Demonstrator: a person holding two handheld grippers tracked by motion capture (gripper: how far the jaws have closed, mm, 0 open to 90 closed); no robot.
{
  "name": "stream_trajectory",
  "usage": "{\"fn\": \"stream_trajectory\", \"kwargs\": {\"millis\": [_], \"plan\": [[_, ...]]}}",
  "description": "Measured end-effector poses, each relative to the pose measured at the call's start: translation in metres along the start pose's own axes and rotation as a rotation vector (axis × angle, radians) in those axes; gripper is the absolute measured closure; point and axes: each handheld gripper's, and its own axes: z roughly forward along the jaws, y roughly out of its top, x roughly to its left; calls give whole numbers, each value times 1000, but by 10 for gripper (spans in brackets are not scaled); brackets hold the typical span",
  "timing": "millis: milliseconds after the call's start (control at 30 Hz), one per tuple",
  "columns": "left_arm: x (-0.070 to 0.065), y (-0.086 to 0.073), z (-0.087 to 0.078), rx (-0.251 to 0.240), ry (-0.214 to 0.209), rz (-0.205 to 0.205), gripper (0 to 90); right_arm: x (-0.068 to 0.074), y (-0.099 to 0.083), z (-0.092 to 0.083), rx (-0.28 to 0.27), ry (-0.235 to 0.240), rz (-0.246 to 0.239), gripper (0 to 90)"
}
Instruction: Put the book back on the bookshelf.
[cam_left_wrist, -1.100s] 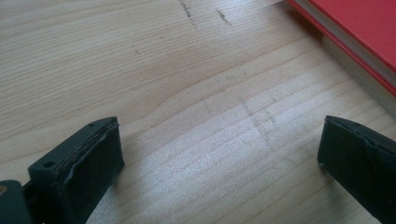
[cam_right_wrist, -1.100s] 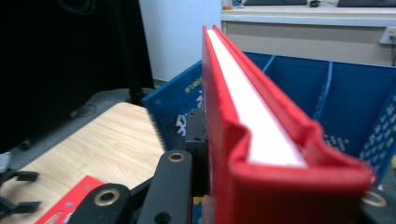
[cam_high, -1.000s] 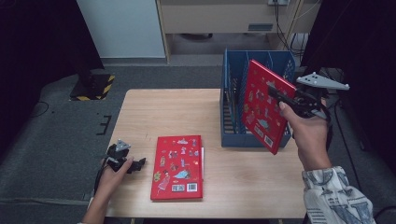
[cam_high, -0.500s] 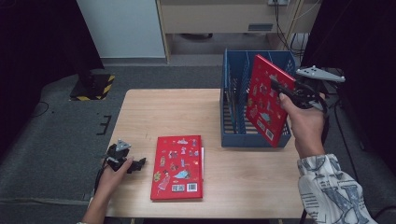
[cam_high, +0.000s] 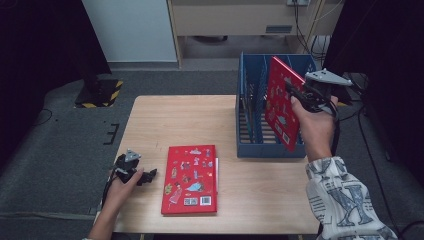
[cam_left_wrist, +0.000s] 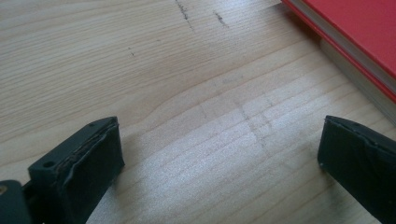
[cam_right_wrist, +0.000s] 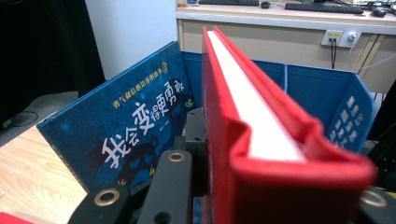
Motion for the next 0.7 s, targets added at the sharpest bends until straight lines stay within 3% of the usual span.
{"fn": "stream_trajectory", "kwargs": {"millis": [700], "plan": [[0,0,0,-1,0,-1,0,-6,-5,34,-1,-50,35,793]]}}
